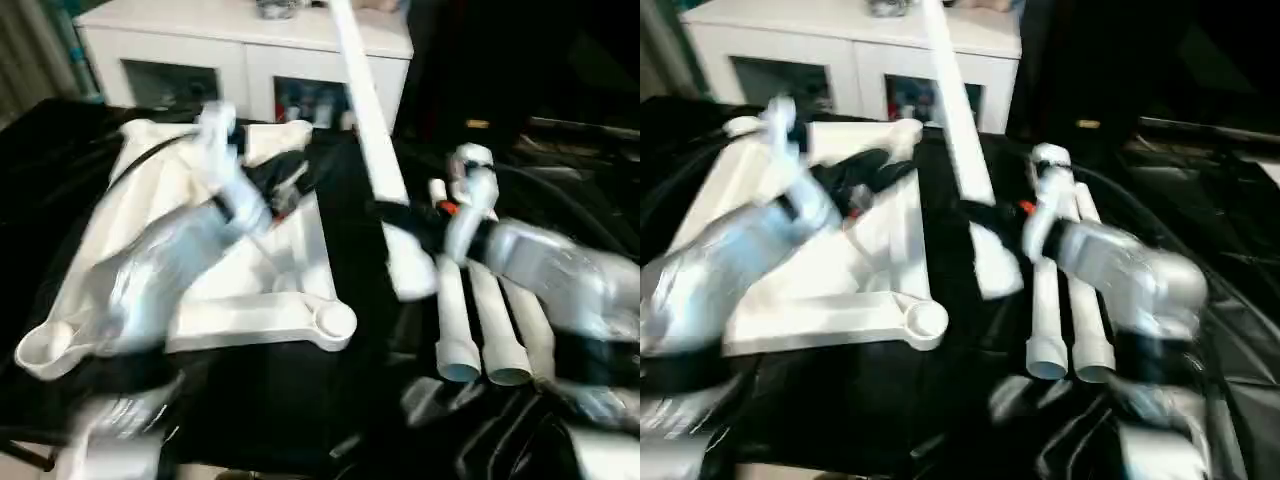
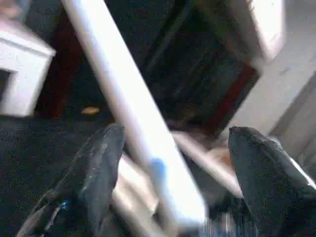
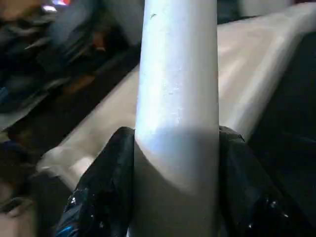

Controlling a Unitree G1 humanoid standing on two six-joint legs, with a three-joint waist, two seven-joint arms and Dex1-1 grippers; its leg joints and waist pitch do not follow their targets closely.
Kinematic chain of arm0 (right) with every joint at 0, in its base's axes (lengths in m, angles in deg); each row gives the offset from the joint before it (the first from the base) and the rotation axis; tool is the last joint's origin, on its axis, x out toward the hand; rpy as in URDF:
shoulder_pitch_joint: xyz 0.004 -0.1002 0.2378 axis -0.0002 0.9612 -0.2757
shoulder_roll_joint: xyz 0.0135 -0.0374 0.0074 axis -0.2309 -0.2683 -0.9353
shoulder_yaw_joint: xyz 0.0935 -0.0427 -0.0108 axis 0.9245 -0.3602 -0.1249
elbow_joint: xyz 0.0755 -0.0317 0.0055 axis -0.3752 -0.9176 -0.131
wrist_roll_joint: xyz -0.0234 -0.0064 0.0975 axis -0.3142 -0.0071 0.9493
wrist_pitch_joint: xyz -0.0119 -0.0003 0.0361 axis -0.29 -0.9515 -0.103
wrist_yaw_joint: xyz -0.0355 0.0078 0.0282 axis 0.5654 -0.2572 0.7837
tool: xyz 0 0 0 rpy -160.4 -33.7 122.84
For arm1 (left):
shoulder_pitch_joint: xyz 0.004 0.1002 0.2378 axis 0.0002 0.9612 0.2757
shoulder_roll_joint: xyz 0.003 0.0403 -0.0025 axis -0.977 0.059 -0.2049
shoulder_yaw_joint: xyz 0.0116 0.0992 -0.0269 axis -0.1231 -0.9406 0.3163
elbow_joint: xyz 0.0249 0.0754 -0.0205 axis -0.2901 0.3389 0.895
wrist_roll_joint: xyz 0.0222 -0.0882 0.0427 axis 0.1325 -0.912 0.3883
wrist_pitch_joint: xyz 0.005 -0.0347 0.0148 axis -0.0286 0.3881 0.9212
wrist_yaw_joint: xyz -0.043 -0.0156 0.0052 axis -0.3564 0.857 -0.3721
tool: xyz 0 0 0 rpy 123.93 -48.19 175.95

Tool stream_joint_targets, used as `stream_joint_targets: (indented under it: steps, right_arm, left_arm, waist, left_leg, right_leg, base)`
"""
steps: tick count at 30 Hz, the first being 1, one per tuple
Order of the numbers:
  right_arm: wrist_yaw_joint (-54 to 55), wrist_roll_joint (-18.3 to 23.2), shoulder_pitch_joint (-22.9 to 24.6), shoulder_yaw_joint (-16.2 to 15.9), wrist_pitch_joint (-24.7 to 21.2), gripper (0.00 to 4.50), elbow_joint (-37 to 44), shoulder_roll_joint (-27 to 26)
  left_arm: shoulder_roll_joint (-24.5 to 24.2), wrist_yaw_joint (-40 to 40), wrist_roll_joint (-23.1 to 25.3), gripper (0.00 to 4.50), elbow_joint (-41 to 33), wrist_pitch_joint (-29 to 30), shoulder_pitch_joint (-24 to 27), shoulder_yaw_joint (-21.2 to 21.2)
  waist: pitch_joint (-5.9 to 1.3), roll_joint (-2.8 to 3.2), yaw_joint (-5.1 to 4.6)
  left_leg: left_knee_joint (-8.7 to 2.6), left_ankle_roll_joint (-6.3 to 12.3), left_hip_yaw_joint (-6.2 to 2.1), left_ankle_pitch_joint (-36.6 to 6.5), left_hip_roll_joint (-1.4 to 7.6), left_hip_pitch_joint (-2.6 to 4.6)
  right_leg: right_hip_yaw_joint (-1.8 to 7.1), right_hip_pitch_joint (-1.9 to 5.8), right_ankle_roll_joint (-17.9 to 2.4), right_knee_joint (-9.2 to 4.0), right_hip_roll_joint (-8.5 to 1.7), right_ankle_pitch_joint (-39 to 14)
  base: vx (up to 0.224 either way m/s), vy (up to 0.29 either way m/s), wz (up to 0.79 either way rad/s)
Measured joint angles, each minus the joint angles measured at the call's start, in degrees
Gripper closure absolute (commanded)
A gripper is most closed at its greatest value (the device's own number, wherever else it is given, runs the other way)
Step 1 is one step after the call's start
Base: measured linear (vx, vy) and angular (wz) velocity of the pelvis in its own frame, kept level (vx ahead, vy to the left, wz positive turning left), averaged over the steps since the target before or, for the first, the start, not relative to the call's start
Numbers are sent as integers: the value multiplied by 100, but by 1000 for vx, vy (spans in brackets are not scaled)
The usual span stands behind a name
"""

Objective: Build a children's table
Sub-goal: Pick table leg

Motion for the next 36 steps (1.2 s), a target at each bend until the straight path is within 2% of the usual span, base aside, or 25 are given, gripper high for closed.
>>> stream_joint_targets:
  steps: [4, 7, 12, 15, 17, 20, 23, 25, 29, 31, 36]
  right_arm:
    - [-105, 188, 4, -1, 4, 266, 254, 15]
    - [-128, 257, 54, -45, 4, 266, 364, 22]
    - [-205, 276, 233, -397, 70, 266, 551, 148]
    - [-148, 94, 295, -624, 273, 266, 667, 212]
    - [-102, 17, 304, -762, 370, 266, 742, 207]
    - [20, -123, 302, -958, 542, 266, 783, 187]
    - [156, -283, 301, -1145, 692, 266, 775, 151]
    - [192, -358, 300, -1222, 764, 266, 769, 155]
    - [239, -481, 299, -1361, 904, 266, 766, 163]
    - [274, -540, 298, -1398, 981, 266, 763, 173]
    - [327, -600, 298, -1507, 1088, 266, 737, 196]
  left_arm:
    - [81, 15, -72, 0, 124, 72, -115, 51]
    - [162, 67, -239, 0, 212, 202, -116, 159]
    - [199, 305, -384, 0, 223, 411, -193, 257]
    - [202, 489, -373, 0, 319, 407, -205, 273]
    - [220, 616, -319, 28, 391, 397, -211, 285]
    - [250, 824, -270, 38, 427, 412, -212, 332]
    - [261, 905, -270, 73, 427, 469, -212, 358]
    - [256, 923, -270, 78, 427, 520, -212, 350]
    - [217, 1006, -258, 120, 413, 559, -211, 315]
    - [208, 1039, -248, 121, 394, 576, -211, 314]
    - [195, 1112, -247, 163, 311, 694, -191, 310]
  waist:
    - [0, 1, -22]
    - [0, 2, -6]
    - [1, 3, 12]
    - [1, 3, 24]
    - [1, 4, 24]
    - [2, 4, 22]
    - [2, 4, 23]
    - [2, 3, 23]
    - [2, 3, 23]
    - [2, 3, 23]
    - [2, 3, 20]
  left_leg:
    - [-2, -1, 0, 1, 4, 3]
    - [0, 0, -1, 1, 4, -1]
    - [-1, 3, -3, -1, 5, -5]
    - [-3, 3, -3, -1, 5, -5]
    - [-3, 3, -3, -1, 5, -6]
    - [-3, 2, -3, -1, 6, -6]
    - [-3, 3, -3, -1, 6, -7]
    - [-3, 4, -3, -2, 6, -10]
    - [-4, 8, -3, -4, 6, -13]
    - [-5, 9, -3, -5, 6, -16]
    - [-5, 17, -3, -10, 6, -22]
  right_leg:
    - [-5, 1, 1, 1, 0, 0]
    - [-6, 2, 1, -4, 0, 0]
    - [-8, 3, 1, -13, 0, 0]
    - [-9, 3, 2, -16, 0, 0]
    - [-9, 3, 3, -16, 0, 1]
    - [-9, 3, 4, -17, 0, 1]
    - [-9, 3, 4, -19, 0, 1]
    - [-9, 3, 4, -22, 0, 1]
    - [-11, 3, 5, -29, 0, 1]
    - [-11, 3, 7, -33, 0, 3]
    - [-12, 3, 10, -44, 0, 5]
  base:
    - [0, 0, 0]
    - [0, 0, 0]
    - [0, 0, 0]
    - [0, 0, 0]
    - [0, 0, 0]
    - [0, 0, 0]
    - [0, 0, 0]
    - [0, 0, 0]
    - [0, 0, 0]
    - [0, 0, 0]
    - [0, 0, 0]
